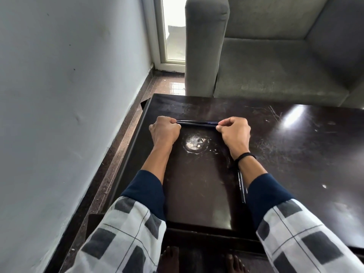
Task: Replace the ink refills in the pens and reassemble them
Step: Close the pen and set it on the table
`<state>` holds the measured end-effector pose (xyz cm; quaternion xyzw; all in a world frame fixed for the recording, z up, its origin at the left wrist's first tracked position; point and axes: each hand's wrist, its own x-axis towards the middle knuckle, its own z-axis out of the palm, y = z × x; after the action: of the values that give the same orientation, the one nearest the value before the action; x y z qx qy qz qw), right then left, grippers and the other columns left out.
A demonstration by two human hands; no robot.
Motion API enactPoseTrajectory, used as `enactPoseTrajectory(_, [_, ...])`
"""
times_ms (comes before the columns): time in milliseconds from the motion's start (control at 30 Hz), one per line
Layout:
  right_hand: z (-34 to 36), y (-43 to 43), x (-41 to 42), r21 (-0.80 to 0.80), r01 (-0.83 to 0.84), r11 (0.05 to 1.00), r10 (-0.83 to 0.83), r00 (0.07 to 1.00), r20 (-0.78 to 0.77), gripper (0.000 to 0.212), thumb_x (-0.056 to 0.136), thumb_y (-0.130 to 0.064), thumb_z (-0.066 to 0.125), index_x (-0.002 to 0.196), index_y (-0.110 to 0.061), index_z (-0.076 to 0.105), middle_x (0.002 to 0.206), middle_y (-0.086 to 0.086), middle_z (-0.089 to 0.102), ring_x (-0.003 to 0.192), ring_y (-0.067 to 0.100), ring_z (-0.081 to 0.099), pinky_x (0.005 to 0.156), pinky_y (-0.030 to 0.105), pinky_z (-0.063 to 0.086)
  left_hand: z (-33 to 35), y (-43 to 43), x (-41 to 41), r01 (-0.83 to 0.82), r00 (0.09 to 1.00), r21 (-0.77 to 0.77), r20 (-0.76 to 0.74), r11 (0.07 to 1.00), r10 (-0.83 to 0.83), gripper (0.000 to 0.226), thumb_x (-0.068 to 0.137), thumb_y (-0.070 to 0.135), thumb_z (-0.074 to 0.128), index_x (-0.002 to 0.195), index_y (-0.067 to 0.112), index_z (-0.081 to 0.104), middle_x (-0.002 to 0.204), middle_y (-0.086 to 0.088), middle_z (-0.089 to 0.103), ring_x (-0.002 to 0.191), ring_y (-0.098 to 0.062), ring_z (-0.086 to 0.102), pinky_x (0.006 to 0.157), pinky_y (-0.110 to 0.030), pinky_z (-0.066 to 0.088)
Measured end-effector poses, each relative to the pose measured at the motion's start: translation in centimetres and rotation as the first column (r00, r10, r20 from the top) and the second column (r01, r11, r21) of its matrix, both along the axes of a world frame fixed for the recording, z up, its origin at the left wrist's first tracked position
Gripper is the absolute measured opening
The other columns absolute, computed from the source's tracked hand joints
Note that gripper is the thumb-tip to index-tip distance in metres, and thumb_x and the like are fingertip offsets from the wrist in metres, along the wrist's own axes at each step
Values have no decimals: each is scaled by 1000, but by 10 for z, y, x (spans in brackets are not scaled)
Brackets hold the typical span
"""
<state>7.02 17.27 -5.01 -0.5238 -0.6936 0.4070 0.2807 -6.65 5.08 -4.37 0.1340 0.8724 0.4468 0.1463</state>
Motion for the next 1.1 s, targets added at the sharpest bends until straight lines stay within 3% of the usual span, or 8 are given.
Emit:
enactPoseTrajectory(133, [4,-2,3,3,-1,1000,1,1000,8,3,87,-18,79,89,-21,78,95,-2,75,97,18,69,91,36,57,4,0,1,-17,1000,-18,-20,1000,16,17,86,12,68,79,25,76,88,-1,71,109,-26,59,101,-36,47])
enactPoseTrajectory(200, [10,-2,6,16,-1,1000,1,1000,14,4,87,-19,78,87,-23,77,92,-4,74,97,18,69,92,37,56,6,-1,1,-13,999,-32,-34,999,12,32,85,9,67,61,29,59,63,7,52,81,-21,56,89,-30,46])
enactPoseTrajectory(300, [24,1,16,46,-36,998,33,998,56,5,85,-20,79,84,-24,76,87,-6,73,92,18,70,86,33,54,10,-3,1,2,998,7,-56,1000,-1,27,86,10,66,66,25,57,69,4,50,60,-12,46,79,-28,45])
enactPoseTrajectory(400, [37,5,32,41,-148,988,138,973,183,5,81,-20,81,82,-22,76,86,-2,74,89,20,71,82,32,54,13,-5,4,29,993,35,-115,999,-25,24,87,14,66,67,27,63,77,1,62,72,-16,59,90,-33,50])
enactPoseTrajectory(500, [44,5,45,35,-205,978,187,940,285,9,80,-20,82,77,-24,74,82,-3,72,88,21,70,76,28,48,13,-3,6,52,983,11,-176,999,-49,18,89,18,66,101,25,77,110,1,73,111,-22,62,101,-36,48])
enactPoseTrajectory(567, [47,2,52,33,-214,976,192,927,321,11,80,-20,82,75,-25,73,80,-5,71,86,20,70,76,27,47,13,-2,7,79,980,3,-186,997,-78,25,90,19,65,112,24,75,120,1,70,118,-22,57,102,-34,45])
enactPoseTrajectory(867, [51,-10,70,-28,-327,945,302,834,461,12,79,-19,84,73,-24,76,80,-2,73,82,17,68,72,28,48,19,-3,11,111,987,82,-129,990,-100,23,90,18,68,111,22,76,116,1,73,116,-19,62,105,-40,48])
enactPoseTrajectory(1100, [46,-28,69,-14,-411,912,335,722,605,12,80,-16,81,76,-25,74,70,-10,67,85,21,66,73,26,44,23,-9,29,197,980,95,-58,976,-192,18,90,21,68,105,24,79,112,6,74,109,-12,64,97,-29,49])
